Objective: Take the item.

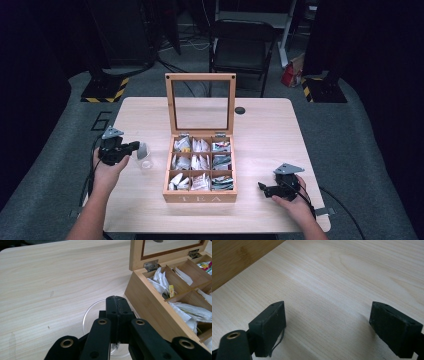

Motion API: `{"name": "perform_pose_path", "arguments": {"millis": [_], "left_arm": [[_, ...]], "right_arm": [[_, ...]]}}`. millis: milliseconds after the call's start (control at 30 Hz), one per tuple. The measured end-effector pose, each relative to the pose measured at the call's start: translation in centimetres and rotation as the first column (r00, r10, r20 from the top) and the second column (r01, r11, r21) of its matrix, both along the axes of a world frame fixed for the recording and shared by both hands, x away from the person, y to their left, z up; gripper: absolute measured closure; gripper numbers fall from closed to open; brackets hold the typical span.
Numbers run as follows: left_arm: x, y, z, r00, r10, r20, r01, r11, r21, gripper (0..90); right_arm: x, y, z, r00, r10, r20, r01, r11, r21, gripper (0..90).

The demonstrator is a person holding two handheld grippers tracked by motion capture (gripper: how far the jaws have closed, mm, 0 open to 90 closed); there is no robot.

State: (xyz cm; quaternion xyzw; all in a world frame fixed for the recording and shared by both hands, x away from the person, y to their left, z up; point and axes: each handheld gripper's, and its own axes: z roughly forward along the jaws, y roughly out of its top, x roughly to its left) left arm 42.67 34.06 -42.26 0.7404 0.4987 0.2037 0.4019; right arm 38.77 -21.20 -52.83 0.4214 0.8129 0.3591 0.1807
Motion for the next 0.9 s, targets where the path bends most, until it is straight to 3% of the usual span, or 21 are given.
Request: {"name": "perform_pose_path", "arguments": {"millis": [567, 900], "left_arm": [[-0.08, 0.26, -0.75, 0.9996, 0.000, -0.027, 0.000, 1.0000, -0.004, 88.6], [-0.22, 0.32, -0.48, 0.9998, 0.010, -0.016, -0.010, 0.9999, -0.014, 74.0]], "right_arm": [[0.01, -0.01, -0.01, 1.0000, -0.002, 0.002, 0.002, 1.0000, -0.003, 13.0], [0.01, 0.01, -0.01, 1.0000, -0.004, 0.002, 0.004, 1.0000, -0.001, 13.0]]}}
